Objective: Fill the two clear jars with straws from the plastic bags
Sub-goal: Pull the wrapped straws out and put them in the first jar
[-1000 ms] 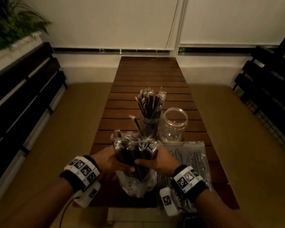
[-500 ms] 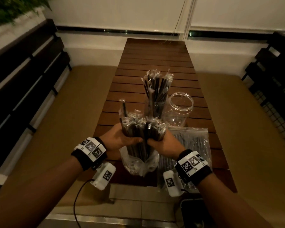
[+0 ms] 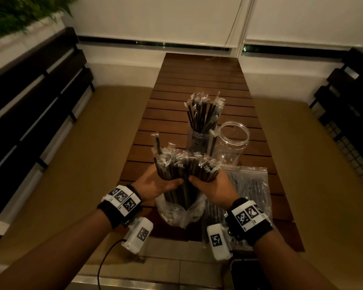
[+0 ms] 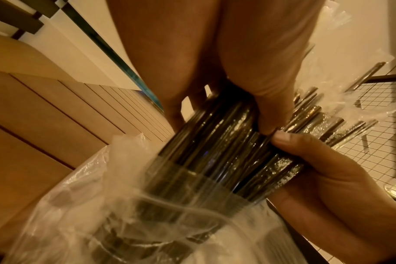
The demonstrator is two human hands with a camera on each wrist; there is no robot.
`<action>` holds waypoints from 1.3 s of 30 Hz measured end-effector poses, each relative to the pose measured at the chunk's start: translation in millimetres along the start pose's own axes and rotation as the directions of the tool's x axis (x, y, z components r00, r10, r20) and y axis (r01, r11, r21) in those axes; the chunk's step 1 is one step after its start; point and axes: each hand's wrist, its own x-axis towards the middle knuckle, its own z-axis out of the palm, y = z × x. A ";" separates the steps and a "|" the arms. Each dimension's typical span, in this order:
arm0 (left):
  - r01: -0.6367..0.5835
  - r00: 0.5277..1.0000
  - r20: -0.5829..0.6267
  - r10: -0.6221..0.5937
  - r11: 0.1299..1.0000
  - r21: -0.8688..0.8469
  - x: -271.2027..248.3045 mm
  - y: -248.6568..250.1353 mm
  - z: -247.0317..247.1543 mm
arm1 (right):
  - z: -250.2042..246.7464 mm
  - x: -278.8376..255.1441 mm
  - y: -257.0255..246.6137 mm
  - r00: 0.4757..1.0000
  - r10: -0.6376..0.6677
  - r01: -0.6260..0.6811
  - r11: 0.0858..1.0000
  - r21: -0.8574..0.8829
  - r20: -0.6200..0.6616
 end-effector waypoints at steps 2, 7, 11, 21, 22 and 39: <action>0.009 1.000 -0.003 -0.009 1.000 -0.010 -1.2 -1.1 0.1 | -1.7 0.6 -1.6 1.000 0.002 -0.002 1.000 0.021 0.000; -0.036 0.999 0.003 0.036 0.998 0.047 0.1 3.9 1.3 | -4.7 4.7 -13.2 1.000 -0.027 0.027 1.000 0.014 -0.002; -0.042 0.999 0.022 0.042 0.999 0.019 1.7 5.9 -0.1 | -8.0 5.8 -26.0 0.996 -0.060 0.061 0.998 -0.006 0.063; -0.057 0.998 0.035 0.056 0.998 0.026 3.7 8.0 1.6 | -12.6 11.0 -40.7 0.995 -0.095 0.096 0.994 0.044 -0.025; -0.061 0.998 0.034 0.060 0.998 0.023 4.0 7.9 1.8 | -13.9 12.4 -45.7 0.994 -0.103 0.105 0.994 0.041 -0.034; -0.025 0.999 -0.026 0.023 0.998 -0.064 5.8 -4.4 4.4 | -44.7 46.8 -96.8 0.938 -0.193 0.240 0.961 0.136 -0.288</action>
